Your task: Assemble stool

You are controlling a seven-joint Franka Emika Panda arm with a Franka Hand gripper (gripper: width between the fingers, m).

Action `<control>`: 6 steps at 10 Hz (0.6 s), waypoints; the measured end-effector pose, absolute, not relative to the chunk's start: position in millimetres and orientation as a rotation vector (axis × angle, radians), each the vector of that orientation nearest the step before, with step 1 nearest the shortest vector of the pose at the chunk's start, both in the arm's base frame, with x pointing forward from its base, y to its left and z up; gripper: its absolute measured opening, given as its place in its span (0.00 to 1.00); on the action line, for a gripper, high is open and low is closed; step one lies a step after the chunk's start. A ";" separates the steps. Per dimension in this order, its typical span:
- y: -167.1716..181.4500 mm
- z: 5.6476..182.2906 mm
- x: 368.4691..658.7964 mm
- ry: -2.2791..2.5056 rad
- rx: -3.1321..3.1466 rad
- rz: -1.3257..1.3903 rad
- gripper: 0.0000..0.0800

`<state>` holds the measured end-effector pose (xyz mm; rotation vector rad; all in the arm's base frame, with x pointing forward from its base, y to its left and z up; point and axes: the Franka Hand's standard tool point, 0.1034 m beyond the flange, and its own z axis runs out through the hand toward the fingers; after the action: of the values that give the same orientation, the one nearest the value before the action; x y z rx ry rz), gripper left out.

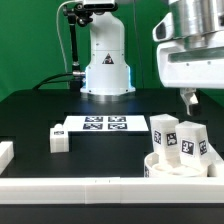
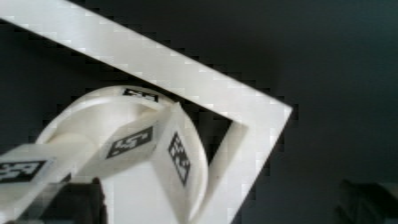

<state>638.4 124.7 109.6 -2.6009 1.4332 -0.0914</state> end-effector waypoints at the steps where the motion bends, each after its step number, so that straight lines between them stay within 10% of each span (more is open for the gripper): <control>1: 125.4 109.0 637.5 1.394 -2.626 -0.090 0.81; 6: 122.6 107.1 637.1 0.675 -2.940 -0.166 0.81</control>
Offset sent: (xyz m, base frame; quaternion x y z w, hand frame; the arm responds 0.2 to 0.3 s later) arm 0.0000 0.0000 0.0000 0.0000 0.0000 -0.1938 0.9810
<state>637.1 122.6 107.1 -2.9399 0.6748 -0.1655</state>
